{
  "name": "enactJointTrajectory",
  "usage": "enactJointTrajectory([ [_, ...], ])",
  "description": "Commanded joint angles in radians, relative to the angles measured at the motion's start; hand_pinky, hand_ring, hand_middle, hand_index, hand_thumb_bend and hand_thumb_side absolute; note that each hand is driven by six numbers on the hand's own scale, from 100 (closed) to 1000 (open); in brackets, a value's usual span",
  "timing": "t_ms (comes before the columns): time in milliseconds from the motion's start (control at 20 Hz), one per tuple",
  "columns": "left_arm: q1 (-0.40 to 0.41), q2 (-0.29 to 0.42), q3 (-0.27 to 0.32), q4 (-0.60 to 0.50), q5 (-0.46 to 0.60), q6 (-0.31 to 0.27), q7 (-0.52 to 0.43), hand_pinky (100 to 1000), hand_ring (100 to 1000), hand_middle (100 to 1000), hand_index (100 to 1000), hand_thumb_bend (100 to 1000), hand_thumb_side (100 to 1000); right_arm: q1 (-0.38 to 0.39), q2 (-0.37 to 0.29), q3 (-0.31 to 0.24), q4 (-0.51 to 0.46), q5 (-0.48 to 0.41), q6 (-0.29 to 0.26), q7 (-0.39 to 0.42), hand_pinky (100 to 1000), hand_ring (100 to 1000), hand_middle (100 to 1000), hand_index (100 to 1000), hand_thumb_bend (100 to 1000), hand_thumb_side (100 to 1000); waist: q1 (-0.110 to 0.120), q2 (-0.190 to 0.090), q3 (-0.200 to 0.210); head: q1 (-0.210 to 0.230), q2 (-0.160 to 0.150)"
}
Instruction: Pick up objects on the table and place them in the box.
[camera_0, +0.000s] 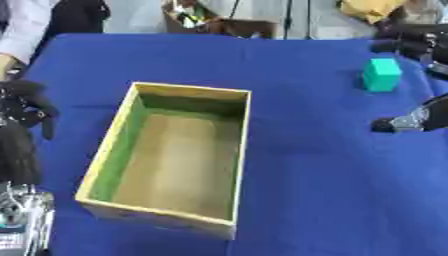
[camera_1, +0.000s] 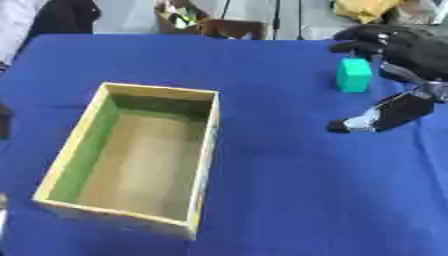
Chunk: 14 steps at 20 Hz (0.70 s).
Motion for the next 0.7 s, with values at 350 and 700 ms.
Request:
enactJointTrajectory([
  [350,-0.005,0.007,-0.002,-0.019,-0.012,0.000,-0.002,100,341,357,524,100,938,-0.026,-0.038,-0.096,-0.074,-0.079,0.070,0.132,871,1000,912,946,116,898,0.002,-0.020,-0.005,0.005,-0.008],
  [700,0.002,0.009,-0.004,-0.019,-0.019,0.000,-0.005,100,341,357,523,100,938,-0.068,-0.059,-0.100,-0.062,-0.074,0.095,0.220,865,1000,926,944,595,905,0.001,-0.021,-0.003,-0.005,-0.005],
])
